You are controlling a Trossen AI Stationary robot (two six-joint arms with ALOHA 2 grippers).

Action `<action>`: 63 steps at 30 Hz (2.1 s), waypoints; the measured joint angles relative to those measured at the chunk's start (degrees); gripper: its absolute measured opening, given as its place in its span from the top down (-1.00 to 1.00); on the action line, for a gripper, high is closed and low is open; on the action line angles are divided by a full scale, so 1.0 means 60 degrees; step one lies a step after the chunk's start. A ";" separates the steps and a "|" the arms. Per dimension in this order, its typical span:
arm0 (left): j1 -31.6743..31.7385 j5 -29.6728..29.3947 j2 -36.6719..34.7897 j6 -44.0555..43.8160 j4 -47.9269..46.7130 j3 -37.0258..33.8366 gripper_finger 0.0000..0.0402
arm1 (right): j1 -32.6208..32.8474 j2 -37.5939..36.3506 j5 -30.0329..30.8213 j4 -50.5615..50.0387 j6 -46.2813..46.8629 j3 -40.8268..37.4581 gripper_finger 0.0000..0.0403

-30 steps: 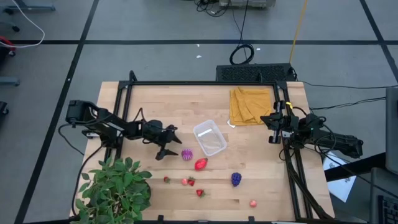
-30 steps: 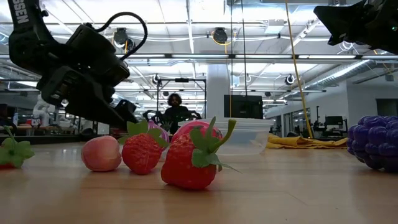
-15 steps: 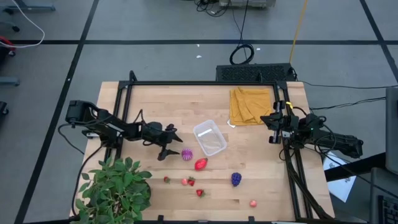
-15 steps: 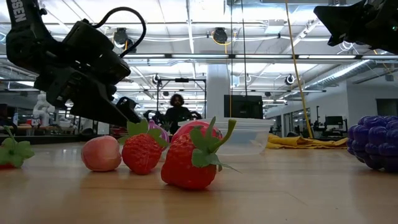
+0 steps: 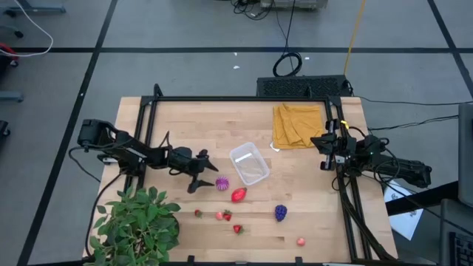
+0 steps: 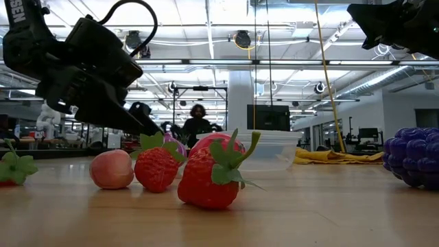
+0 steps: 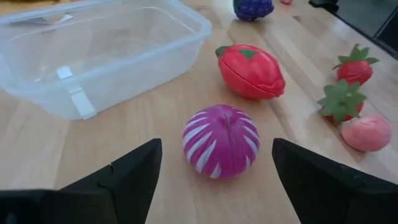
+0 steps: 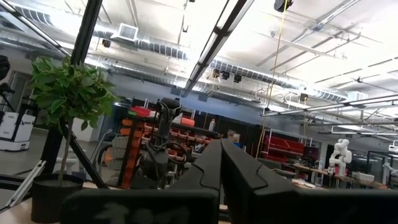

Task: Pick and placing Produce into tupperware
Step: Put the violet onion into the transparent container

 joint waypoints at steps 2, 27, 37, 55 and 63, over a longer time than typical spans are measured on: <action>0.0000 -0.0045 0.0017 -0.0002 0.0055 0.0000 -0.56 | -0.0003 0.0000 -0.0002 -0.0004 0.0000 0.0000 1.00; 0.0062 0.0031 0.2320 -0.0047 0.1662 0.0747 -0.56 | 0.0004 0.0018 -0.0022 0.0066 0.0186 0.0000 1.00; 0.0062 -0.0617 0.2317 -0.0345 0.1356 0.0845 -0.56 | 0.0004 0.0018 -0.0025 0.0069 0.0200 0.0000 1.00; 0.0055 -0.1049 0.2317 -0.0637 0.1529 0.0863 -0.56 | 0.0004 0.0018 -0.0029 0.0069 0.0208 0.0000 1.00; -0.0138 -0.1071 0.2317 -0.0600 0.1130 0.1287 -0.56 | 0.0004 0.0022 -0.0029 0.0069 0.0215 0.0000 1.00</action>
